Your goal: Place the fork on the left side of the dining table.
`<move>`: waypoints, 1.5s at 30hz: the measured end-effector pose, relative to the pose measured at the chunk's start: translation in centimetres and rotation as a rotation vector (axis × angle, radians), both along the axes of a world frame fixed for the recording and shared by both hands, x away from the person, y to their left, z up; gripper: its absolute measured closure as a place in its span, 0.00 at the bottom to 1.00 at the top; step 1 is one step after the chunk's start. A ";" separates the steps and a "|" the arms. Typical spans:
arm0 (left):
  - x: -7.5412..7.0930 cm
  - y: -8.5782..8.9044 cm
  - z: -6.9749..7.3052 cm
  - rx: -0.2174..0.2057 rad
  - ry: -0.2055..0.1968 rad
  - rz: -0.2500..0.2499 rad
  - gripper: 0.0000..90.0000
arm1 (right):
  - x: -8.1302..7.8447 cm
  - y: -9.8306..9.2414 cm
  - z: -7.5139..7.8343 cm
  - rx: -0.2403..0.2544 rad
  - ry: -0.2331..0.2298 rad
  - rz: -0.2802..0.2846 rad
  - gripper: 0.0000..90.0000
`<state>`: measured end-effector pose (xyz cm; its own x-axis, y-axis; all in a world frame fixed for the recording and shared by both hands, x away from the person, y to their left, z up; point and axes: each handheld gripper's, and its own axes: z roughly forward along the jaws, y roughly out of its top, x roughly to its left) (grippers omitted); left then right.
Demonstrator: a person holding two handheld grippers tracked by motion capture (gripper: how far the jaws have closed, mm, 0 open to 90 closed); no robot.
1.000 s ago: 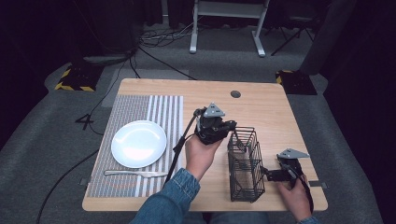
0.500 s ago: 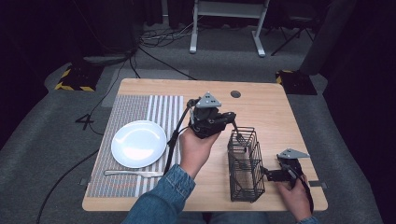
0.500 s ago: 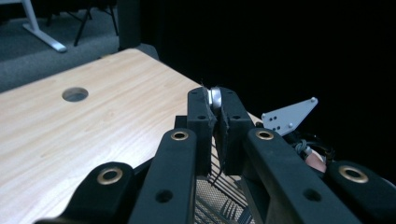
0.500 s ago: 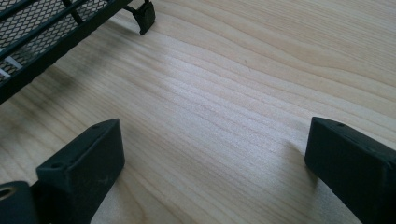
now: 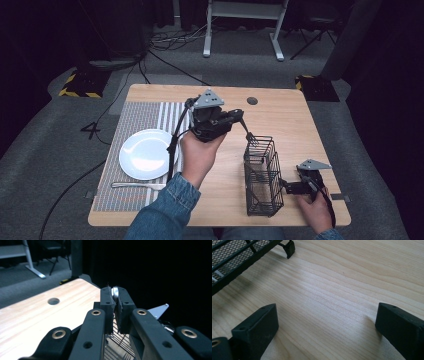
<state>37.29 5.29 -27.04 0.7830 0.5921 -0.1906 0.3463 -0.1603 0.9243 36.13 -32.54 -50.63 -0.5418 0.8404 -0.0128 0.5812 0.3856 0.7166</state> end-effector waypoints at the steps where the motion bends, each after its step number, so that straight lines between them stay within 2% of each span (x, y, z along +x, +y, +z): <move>1: -0.1 0.5 0.2 -0.007 -0.005 0.009 0.95 | 0.0 0.0 0.0 0.000 0.000 -0.001 0.05; 7: 0.0 3.0 1.1 -0.024 -0.021 0.061 0.95 | 0.0 0.0 0.0 0.001 0.001 -0.002 0.05; 13: 0.6 5.1 1.6 -0.009 -0.041 0.136 0.95 | 0.0 0.1 0.0 -0.001 0.001 -0.006 0.05; 17: 1.3 6.5 1.5 -0.022 -0.035 0.184 0.95 | 0.0 0.1 0.0 0.000 0.001 -0.005 0.05; 30: 4.1 11.0 1.1 -0.018 -0.008 0.298 0.95 | 0.0 0.1 0.0 0.001 0.001 -0.012 0.05; 33: 4.9 11.9 0.8 -0.021 0.000 0.310 0.95 | 0.0 0.1 0.0 0.001 0.001 -0.013 0.05; 38: 7.0 13.0 -0.2 0.012 0.017 0.322 0.95 | 0.0 0.1 0.0 0.001 0.001 -0.016 0.05; 45: 9.5 14.2 -1.7 0.033 0.067 0.397 0.95 | 0.0 0.1 0.0 0.001 0.001 -0.017 0.05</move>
